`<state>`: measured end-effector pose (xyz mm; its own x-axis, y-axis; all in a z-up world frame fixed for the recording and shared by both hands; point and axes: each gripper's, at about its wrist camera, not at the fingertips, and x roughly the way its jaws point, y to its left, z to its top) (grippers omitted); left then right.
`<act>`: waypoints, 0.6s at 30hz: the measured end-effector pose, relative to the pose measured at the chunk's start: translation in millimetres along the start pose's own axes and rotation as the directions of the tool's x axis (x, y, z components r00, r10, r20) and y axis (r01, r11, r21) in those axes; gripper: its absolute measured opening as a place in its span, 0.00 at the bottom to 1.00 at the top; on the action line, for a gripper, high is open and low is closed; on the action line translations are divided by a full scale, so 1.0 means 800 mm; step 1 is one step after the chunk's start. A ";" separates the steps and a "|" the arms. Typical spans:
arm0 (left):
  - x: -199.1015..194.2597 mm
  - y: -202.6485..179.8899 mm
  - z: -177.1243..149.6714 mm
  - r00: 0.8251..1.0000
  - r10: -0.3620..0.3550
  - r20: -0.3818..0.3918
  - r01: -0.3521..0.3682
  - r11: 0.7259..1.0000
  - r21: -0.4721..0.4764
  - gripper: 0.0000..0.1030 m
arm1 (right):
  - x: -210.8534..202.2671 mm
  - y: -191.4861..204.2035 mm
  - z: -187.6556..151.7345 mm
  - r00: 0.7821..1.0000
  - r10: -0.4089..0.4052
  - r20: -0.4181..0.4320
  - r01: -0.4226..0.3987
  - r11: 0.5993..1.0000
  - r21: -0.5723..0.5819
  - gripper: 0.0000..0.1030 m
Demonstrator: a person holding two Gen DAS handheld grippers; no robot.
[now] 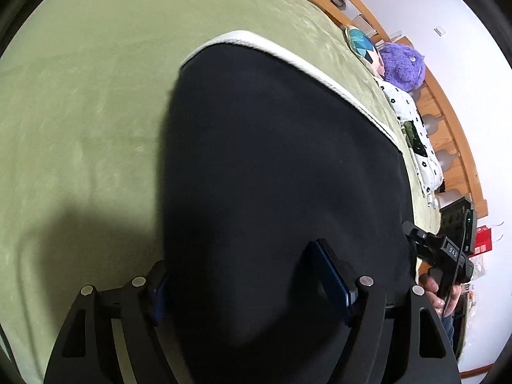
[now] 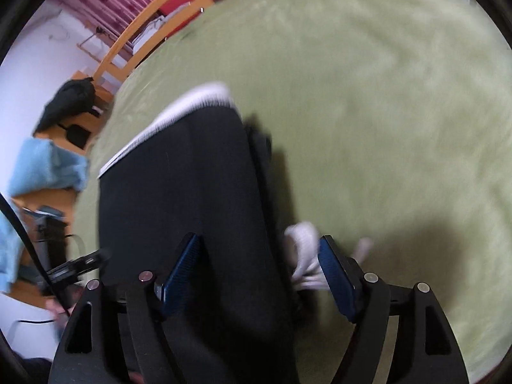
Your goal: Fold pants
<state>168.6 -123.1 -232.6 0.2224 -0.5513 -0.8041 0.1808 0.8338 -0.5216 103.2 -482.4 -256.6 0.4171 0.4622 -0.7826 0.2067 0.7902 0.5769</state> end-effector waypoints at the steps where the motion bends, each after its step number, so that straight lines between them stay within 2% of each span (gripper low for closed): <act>1: 0.002 -0.003 0.002 1.000 0.012 0.002 -0.012 1.000 0.003 0.73 | 0.005 -0.004 0.000 1.000 0.019 0.001 -0.019 1.000 0.016 0.75; 3: 0.000 -0.005 0.002 1.000 0.016 0.009 -0.016 1.000 -0.003 0.67 | 0.012 0.001 -0.001 1.000 0.022 0.003 -0.022 1.000 0.010 0.77; 5: -0.006 -0.004 0.003 1.000 0.019 0.019 -0.019 1.000 -0.019 0.49 | 0.017 0.014 -0.002 1.000 -0.021 0.011 0.021 0.999 -0.027 0.77; 6: -0.009 -0.005 0.005 0.999 0.019 0.027 -0.018 1.000 -0.024 0.42 | 0.017 0.020 -0.003 0.999 -0.033 0.017 0.033 0.998 -0.044 0.75; 8: -0.023 -0.006 0.007 0.999 0.010 0.050 -0.009 1.000 -0.015 0.24 | 0.012 0.027 -0.003 0.999 -0.043 0.031 0.045 0.997 -0.062 0.64; 9: -0.029 -0.007 0.009 0.999 -0.003 0.054 0.004 1.000 -0.007 0.22 | 0.006 0.027 -0.003 0.998 -0.040 0.040 0.042 0.998 -0.054 0.60; 11: -0.044 -0.011 0.013 0.997 -0.034 0.070 0.034 0.999 0.002 0.20 | -0.007 0.027 -0.008 0.998 -0.032 0.059 0.034 0.999 -0.041 0.46; 14: -0.071 -0.020 0.024 0.994 -0.057 0.098 0.054 0.998 0.036 0.17 | -0.021 0.051 -0.012 0.993 -0.081 0.091 0.087 0.994 -0.070 0.35; 16: -0.093 -0.021 0.033 0.990 -0.055 0.126 0.049 0.997 0.055 0.16 | -0.029 0.070 -0.011 0.990 -0.093 0.104 0.103 0.990 -0.095 0.30; 18: -0.125 -0.014 0.045 0.986 -0.026 0.165 0.014 0.997 0.075 0.16 | -0.030 0.094 -0.007 0.995 -0.060 0.084 0.069 0.993 -0.100 0.23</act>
<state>178.8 -78.6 -136.1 0.3730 -0.5702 -0.7320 0.2548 0.8215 -0.5101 103.8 -432.2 -195.5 0.4770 0.3782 -0.7934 0.1449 0.8565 0.4954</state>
